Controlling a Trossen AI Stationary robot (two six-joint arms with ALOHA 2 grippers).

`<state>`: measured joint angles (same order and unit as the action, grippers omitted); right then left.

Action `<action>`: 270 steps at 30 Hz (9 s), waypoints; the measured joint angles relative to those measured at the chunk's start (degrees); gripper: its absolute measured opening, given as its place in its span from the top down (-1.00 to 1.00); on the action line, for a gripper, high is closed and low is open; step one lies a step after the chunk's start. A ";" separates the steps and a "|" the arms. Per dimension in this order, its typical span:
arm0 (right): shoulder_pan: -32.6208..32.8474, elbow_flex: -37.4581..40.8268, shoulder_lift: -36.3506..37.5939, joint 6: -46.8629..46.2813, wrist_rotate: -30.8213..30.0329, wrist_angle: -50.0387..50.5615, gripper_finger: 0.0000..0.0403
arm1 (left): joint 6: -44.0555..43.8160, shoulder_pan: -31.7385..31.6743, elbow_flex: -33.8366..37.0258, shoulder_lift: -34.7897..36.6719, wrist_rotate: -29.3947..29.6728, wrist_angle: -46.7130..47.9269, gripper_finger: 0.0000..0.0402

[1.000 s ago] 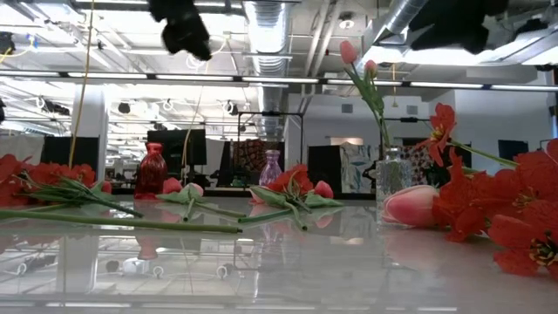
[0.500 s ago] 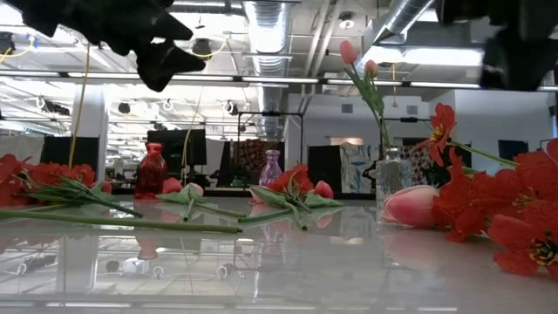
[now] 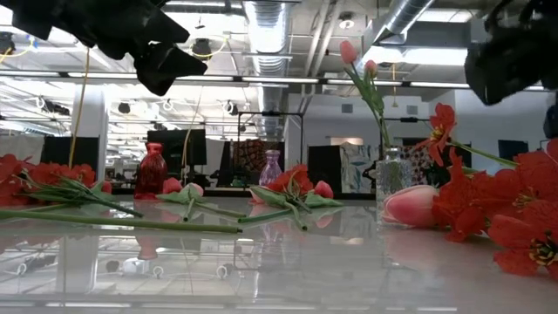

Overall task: Sort flowers into vase by color
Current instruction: Put the top right pink tulip into the transparent vase, then put the top left pink tulip into the transparent vase

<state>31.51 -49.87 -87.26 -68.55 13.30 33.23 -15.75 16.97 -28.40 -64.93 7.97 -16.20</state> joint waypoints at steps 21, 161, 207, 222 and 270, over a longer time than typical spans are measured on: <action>2.61 0.72 -3.98 2.59 -0.15 -2.70 0.32 | -0.15 -0.02 0.00 0.00 0.26 -1.27 -0.11; -45.52 21.41 40.18 68.43 -52.62 -53.48 0.84 | 6.76 -7.19 -0.04 0.02 7.63 -8.95 -0.11; -52.65 28.94 25.74 57.85 -47.47 -63.77 0.81 | 7.00 -11.74 -0.04 0.02 1.67 -8.80 -0.11; -50.57 28.94 23.79 61.02 -47.65 -63.27 0.77 | 6.47 -11.72 -0.04 0.02 1.42 -8.75 -0.11; -36.23 11.89 36.00 47.26 -22.16 -13.60 0.23 | -34.35 -20.74 -19.08 1.92 -5.35 50.35 0.06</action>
<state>-4.73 -37.98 -51.26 -21.28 -8.86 19.62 -50.09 -3.76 -47.48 -63.00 2.62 34.15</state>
